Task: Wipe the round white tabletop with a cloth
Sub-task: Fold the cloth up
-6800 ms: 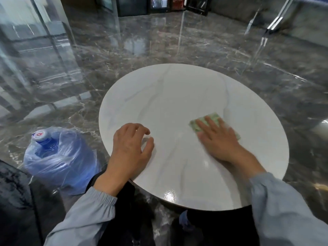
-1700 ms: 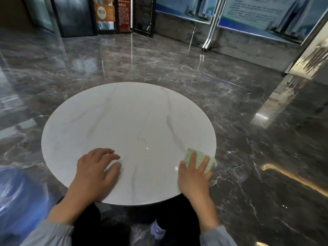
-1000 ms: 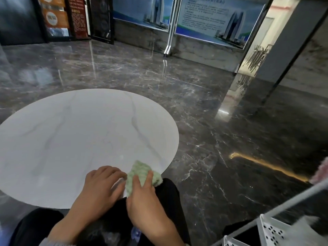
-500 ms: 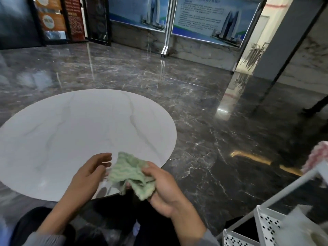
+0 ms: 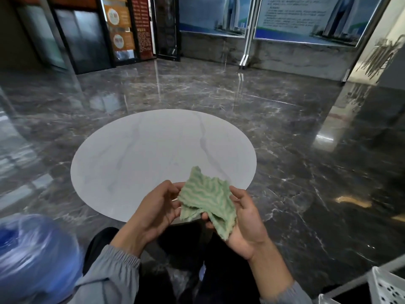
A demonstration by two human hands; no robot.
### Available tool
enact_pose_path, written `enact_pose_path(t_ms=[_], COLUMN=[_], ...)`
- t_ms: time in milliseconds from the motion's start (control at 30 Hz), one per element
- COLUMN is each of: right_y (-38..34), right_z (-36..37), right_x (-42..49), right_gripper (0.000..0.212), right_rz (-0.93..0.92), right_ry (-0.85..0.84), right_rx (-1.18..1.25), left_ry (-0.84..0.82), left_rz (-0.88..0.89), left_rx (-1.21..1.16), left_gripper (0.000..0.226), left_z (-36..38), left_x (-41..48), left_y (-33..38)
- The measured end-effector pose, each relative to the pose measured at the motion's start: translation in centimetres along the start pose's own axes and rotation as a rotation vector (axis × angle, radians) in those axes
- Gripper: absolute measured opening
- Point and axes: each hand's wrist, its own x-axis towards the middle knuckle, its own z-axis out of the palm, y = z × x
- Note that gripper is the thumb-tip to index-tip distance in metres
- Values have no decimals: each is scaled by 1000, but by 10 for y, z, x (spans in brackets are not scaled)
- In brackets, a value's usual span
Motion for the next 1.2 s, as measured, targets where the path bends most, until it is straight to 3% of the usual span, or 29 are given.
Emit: enact_pose_path(t_ms=[200, 400, 633, 767, 967, 1067, 1200], right_y=[5, 11, 11, 7, -18, -27, -54], right_z=[1, 1, -11, -13, -30, -49, -39], right_x=[-1, 12, 50, 70, 122, 144, 155], right_gripper=[61, 59, 57, 42, 61, 51, 35], right_rz=[17, 30, 31, -88, -48, -65, -123], right_ry=[-54, -81, 124, 177, 299, 451, 610], right_rx=[-124, -65, -208, -212, -22, -127, -311], left_ry=[15, 71, 222, 179, 169, 191, 190], left_rz=[36, -24, 135, 179, 158, 48, -91], left_rx=[332, 462, 669, 666, 635, 571, 443], left_gripper=[30, 46, 39, 28, 24, 38, 13], left_z=[-5, -4, 9, 13, -9, -28, -23], left_x=[2, 10, 34, 55, 111, 136, 157], left_y=[7, 20, 37, 66, 90, 94, 102])
